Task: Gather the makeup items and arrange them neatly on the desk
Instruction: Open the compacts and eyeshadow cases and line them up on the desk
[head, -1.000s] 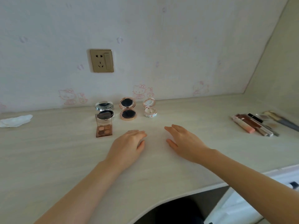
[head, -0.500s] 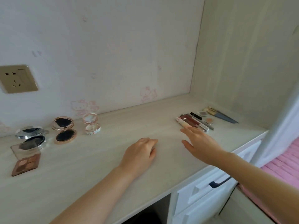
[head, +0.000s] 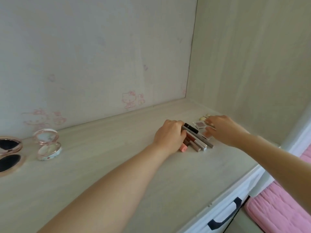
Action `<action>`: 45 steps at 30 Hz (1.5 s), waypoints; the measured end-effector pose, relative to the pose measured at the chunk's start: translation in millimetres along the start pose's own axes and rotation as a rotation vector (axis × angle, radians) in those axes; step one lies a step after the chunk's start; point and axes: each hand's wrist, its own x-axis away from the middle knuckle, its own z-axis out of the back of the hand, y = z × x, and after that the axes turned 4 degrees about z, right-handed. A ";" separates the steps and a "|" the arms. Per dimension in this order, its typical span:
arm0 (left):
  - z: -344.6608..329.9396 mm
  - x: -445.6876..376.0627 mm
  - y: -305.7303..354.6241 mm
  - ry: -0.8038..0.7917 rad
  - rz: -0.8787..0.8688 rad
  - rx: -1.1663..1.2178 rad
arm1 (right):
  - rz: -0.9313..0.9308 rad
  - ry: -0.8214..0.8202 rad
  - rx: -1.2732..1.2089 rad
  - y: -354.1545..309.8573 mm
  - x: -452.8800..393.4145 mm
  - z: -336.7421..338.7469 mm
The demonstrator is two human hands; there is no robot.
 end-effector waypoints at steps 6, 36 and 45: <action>-24.6 -54.5 9.6 -0.095 0.116 0.049 | 0.036 -0.071 0.169 22.4 -36.1 -10.7; -31.0 -82.1 33.3 0.020 0.168 0.375 | -0.009 0.117 -0.224 14.0 -42.2 -8.5; 18.0 -15.4 13.1 0.028 0.336 0.964 | 0.004 0.213 -0.555 -49.5 -0.3 14.2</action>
